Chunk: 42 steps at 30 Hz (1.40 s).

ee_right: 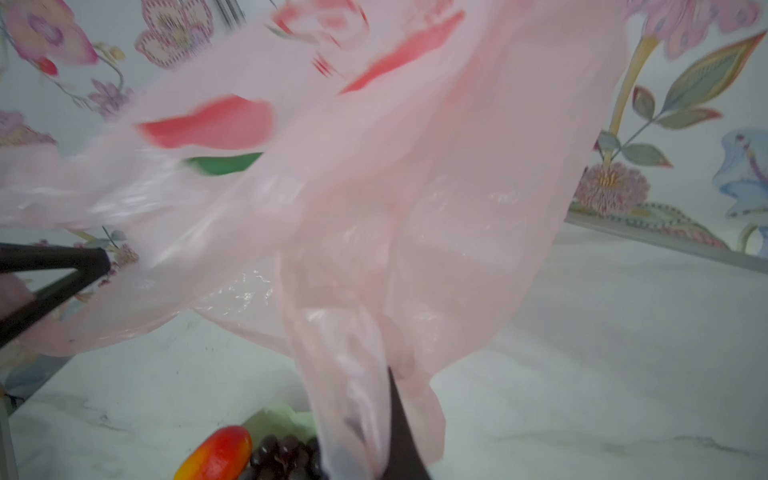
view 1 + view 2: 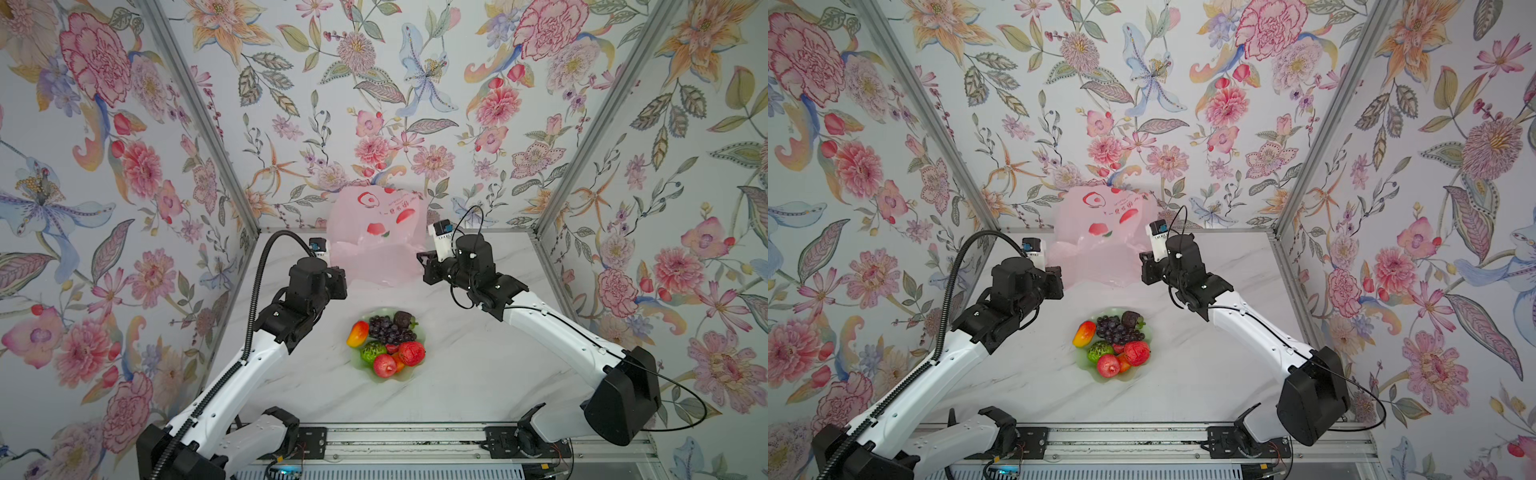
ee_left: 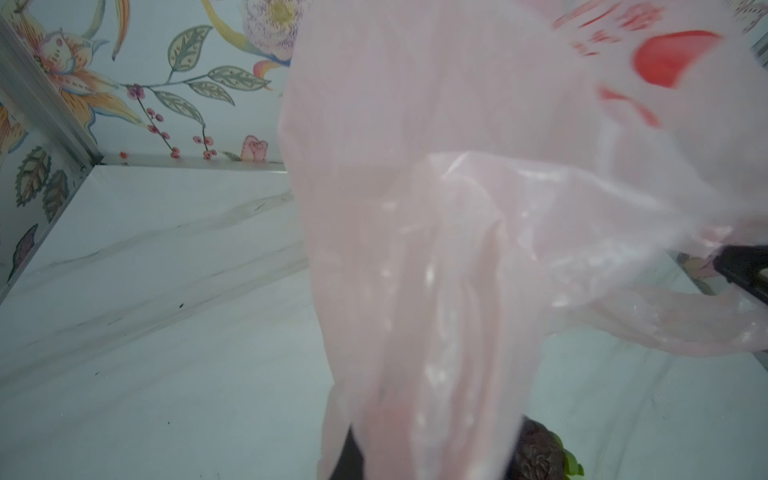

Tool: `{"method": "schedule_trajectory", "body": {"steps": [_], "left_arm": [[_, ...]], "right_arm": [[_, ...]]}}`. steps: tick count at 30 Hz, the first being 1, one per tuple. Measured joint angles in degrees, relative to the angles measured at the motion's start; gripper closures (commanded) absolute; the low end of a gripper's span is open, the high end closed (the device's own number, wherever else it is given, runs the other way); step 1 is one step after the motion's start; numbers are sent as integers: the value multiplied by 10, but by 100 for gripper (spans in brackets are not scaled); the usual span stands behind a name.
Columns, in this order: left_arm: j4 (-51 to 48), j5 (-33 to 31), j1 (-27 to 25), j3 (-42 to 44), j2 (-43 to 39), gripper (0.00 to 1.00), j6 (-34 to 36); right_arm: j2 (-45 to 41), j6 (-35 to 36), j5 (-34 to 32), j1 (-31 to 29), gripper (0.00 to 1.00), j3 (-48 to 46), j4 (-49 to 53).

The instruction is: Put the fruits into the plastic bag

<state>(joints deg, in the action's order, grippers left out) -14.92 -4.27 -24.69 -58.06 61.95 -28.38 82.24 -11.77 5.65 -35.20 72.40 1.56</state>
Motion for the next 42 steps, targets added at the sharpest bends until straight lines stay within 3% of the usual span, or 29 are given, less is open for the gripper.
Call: {"method": "schedule_trajectory", "body": {"steps": [5, 11, 13, 18, 20, 22, 26, 30, 32, 36, 39, 42], "left_arm": [[27, 40, 55, 40, -2, 100, -9], [7, 87, 114, 52, 8, 100, -15], [-15, 92, 122, -7, 28, 100, -6], [-23, 102, 125, -281, 87, 100, 30], [13, 112, 124, -334, 65, 100, 41], [55, 117, 118, -332, 12, 100, 51], [150, 115, 104, -188, -167, 98, 61], [212, 87, 104, 28, -289, 100, 51], [210, 63, 104, 129, -275, 100, 30], [157, 24, 105, 268, -143, 100, -26], [120, 20, 105, 292, -102, 100, -56], [134, 18, 105, 293, -117, 100, -75]], "right_arm": [[10, -11, 20, 3, 100, 21, -27], [96, -8, 34, 1, 100, 82, -2], [137, 5, 31, -3, 100, 157, 22], [181, 62, 14, -33, 100, 370, 32], [165, 93, 14, -64, 100, 424, 6], [120, 126, 16, -102, 100, 410, -33], [-13, 164, 30, -157, 100, 240, -145], [-43, 137, 29, -104, 100, 90, -209], [23, 103, 36, -68, 100, 74, -187], [207, 47, 55, -21, 100, 89, -96], [264, 25, 62, -12, 100, 85, -32], [256, 14, 78, -4, 100, 86, -18]]}}
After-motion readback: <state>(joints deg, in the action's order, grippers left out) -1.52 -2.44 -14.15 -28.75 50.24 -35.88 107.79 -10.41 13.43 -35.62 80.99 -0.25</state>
